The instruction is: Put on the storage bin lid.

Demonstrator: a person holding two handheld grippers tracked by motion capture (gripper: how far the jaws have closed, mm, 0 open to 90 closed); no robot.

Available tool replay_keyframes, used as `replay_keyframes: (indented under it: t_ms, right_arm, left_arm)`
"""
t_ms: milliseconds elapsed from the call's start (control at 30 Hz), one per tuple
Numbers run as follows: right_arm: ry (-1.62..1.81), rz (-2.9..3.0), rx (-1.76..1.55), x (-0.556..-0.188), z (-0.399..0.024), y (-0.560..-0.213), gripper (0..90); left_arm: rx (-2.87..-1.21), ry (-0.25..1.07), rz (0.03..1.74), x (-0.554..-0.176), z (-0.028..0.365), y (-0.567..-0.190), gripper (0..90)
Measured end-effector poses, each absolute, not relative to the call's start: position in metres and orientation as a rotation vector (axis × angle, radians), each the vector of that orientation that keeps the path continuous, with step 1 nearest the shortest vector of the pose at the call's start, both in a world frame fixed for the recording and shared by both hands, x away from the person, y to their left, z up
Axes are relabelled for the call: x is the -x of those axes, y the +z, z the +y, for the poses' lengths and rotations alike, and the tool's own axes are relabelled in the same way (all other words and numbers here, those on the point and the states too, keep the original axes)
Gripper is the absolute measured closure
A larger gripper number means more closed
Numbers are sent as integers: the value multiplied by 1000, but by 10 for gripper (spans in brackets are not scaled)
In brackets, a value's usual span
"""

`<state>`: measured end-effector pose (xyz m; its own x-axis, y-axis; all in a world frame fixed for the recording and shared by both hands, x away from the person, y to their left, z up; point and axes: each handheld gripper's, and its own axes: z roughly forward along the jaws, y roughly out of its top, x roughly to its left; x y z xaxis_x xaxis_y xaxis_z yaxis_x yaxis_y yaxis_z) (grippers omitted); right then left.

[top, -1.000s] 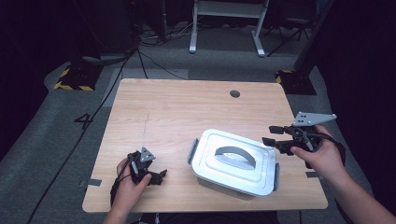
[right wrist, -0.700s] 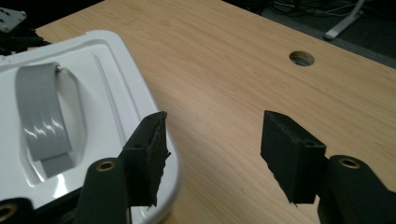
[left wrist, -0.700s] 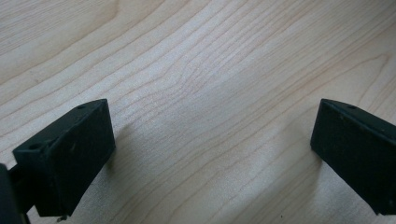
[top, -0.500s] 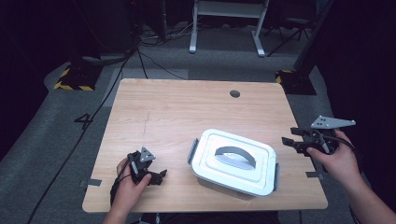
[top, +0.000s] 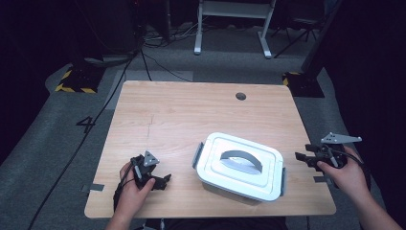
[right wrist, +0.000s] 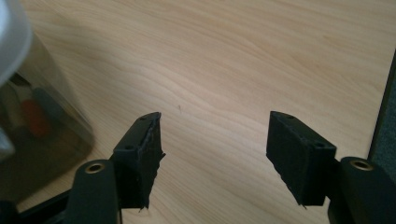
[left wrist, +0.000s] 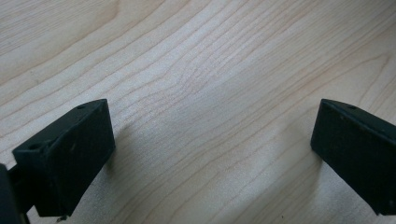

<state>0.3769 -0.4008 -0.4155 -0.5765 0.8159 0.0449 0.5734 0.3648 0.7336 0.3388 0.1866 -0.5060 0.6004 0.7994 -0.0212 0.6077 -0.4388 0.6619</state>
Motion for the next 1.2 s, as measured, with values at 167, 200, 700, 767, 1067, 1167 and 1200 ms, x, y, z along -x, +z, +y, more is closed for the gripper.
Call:
replay_keyframes:
  t_ms: [167,200,700,767,1067,1167,1200]
  right_arm:
    - [1004,2318,-1261,-374,-409,-438,342]
    - [1004,2318,-1261,-374,-409,-438,342]
    - [951,2402,-1245,-359,-401,-489,302]
    - [946,2405,-1214,-357,-398,-492,269]
    - [987,2376,-1121,-352,-394,-501,138]
    - [999,2361,-1119,-352,-393,-503,108]
    - [1001,2342,-1132,-352,-392,-505,92]
  left_arm:
    - [-2193,392,1106,-339,187,-506,1]
    - [-2193,392,1106,-339,187,-506,2]
    - [-2193,392,1106,-339,187,-506,1]
    - [-2193,392,1106,-339,187,-506,2]
    - [-2193,392,1106,-339,187,-506,1]
    - [-2194,392,1106,-339,187,-506,1]
    - [-2193,392,1106,-339,187,-506,1]
